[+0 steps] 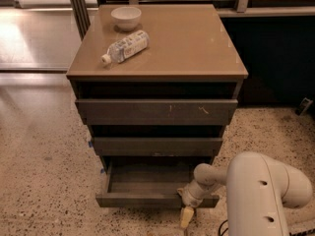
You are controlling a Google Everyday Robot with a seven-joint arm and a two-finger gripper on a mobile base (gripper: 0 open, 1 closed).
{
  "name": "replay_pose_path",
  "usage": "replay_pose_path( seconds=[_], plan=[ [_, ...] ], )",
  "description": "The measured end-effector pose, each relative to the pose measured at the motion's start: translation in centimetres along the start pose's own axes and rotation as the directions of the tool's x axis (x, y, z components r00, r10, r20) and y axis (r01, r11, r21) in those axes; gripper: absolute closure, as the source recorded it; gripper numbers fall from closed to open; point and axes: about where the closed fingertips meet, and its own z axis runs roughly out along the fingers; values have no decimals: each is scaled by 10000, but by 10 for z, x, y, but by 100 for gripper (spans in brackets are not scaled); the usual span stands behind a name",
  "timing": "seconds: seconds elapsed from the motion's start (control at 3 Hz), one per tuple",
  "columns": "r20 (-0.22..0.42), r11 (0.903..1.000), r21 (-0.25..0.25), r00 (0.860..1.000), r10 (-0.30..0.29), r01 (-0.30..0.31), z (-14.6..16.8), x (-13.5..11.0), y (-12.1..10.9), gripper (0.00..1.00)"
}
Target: Open bottom drawer
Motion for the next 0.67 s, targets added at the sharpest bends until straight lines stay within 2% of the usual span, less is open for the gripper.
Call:
replay_pose_path(
  seconds=[0.33, 0.67],
  plan=[
    [31, 9995, -150, 9996, 271, -270, 7, 8, 17, 0],
    [-226, 9937, -261, 9938, 1087, -1093, 6, 6, 82, 0]
  ],
)
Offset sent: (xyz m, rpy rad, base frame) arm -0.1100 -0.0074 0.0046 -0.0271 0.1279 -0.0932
